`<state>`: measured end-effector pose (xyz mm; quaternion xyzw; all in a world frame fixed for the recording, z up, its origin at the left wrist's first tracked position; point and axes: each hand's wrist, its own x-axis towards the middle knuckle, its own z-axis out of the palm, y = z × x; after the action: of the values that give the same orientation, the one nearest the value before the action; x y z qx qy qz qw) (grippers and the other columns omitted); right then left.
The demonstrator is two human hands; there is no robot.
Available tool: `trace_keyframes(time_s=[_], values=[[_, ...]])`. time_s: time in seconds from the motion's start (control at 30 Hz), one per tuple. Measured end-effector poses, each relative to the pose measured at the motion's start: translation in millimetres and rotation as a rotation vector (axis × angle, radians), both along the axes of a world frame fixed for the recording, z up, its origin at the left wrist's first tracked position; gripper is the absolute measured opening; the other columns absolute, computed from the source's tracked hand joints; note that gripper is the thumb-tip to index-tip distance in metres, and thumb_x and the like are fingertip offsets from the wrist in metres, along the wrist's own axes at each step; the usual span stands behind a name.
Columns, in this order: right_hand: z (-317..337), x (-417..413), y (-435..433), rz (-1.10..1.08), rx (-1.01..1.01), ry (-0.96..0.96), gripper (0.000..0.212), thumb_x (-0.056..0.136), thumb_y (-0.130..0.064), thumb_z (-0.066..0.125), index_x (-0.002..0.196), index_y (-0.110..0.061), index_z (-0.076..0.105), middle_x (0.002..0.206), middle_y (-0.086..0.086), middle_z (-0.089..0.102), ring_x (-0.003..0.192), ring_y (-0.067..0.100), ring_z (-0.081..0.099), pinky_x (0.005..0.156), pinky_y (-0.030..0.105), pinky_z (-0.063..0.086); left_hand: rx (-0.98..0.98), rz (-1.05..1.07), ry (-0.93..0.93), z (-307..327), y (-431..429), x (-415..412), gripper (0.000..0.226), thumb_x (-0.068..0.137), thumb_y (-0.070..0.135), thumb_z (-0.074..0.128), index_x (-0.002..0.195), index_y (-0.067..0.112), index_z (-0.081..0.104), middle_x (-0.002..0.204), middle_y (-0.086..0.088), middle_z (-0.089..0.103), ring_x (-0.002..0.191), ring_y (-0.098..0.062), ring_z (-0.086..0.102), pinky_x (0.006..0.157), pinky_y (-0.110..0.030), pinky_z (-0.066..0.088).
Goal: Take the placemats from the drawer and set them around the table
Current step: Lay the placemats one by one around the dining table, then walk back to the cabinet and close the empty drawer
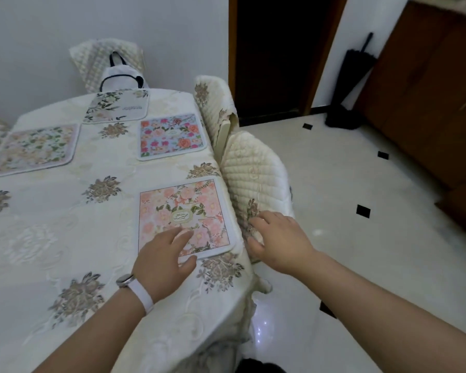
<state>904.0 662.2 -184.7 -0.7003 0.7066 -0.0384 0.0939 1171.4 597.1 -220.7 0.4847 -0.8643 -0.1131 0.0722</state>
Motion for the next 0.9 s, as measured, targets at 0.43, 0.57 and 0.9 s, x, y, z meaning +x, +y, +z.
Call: trace_keyframes(time_s=[0.43, 0.57, 0.9], values=[[20, -96, 147, -0.373, 0.006, -0.024, 0.051, 0.097, -0.047, 0.042, 0.143, -0.024, 0.043, 0.143, -0.001, 0.046, 0.131, 0.022, 0.042, 0.111, 0.038, 0.027, -0.032, -0.327, 0.041, 26, 80, -140, 0.063, 0.076, 0.051, 0.047, 0.128, 0.018, 0.06, 0.125, -0.008, 0.063, 0.11, -0.029, 0.06, 0.085, -0.041, 0.052], [22, -151, 196, -0.487, -0.021, -0.032, 0.051, 0.096, -0.047, 0.042, 0.142, -0.024, 0.045, 0.142, -0.002, 0.047, 0.13, 0.021, 0.043, 0.11, 0.037, 0.028, -0.059, -0.445, 0.049, 32, 101, -213, 0.054, 0.074, 0.048, 0.052, 0.113, 0.014, 0.066, 0.111, -0.009, 0.066, 0.096, -0.031, 0.064, 0.078, -0.039, 0.055], [22, -337, 350, -0.736, -0.003, -0.054, 0.051, 0.098, -0.047, 0.04, 0.142, -0.023, 0.045, 0.141, -0.001, 0.048, 0.126, 0.022, 0.045, 0.106, 0.037, 0.031, -0.105, -0.693, 0.09, 39, 217, -446, 0.06, 0.078, 0.049, 0.047, 0.125, 0.014, 0.061, 0.125, -0.013, 0.062, 0.111, -0.032, 0.061, 0.089, -0.042, 0.051]])
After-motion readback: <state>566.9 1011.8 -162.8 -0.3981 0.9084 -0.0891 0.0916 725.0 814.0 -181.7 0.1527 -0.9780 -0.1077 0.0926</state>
